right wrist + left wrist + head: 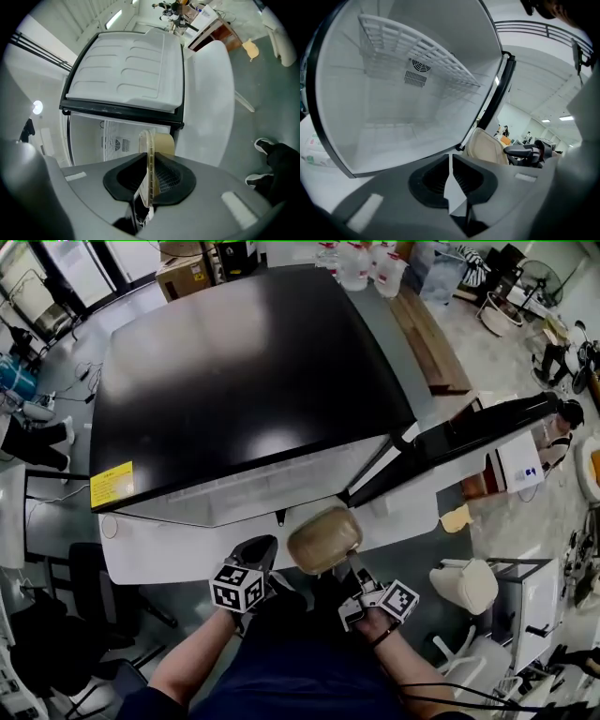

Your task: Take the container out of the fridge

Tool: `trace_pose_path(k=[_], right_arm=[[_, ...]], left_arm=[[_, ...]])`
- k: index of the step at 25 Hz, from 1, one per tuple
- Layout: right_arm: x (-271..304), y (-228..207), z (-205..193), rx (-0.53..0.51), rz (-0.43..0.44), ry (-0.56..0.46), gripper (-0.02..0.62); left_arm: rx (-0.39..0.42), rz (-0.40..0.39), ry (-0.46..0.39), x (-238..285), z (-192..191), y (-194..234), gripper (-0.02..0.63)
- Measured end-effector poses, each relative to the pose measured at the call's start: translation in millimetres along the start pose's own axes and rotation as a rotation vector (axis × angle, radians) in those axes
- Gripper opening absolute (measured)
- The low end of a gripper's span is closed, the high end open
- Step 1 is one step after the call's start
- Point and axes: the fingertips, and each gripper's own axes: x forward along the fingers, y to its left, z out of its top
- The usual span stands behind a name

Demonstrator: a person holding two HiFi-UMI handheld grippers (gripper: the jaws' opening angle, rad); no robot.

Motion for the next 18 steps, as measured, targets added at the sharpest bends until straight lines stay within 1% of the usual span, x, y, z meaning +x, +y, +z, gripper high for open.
trace_pose_path(k=[4,8,14,18], right_arm=[[-17,-16,4,0.012,-0.031,-0.034,0.057],[-29,-35,8,0.049,-0.078,-0.063,0.057],[-27,-59,11,0.069,-0.132,-0.073,0.057],[-21,-68,7,0.072,-0.14,-0.056,0.057]], left_arm=[[0.023,-0.044,0.022,12,-2,-17,0.025],[0.038,-0.069,0.038,20,-5,-26,0.025],[0.038,-0.068,0.052,21,-7,-25,0.025],[0.025,-0.06,0.058,15,-11,-23,0.025]])
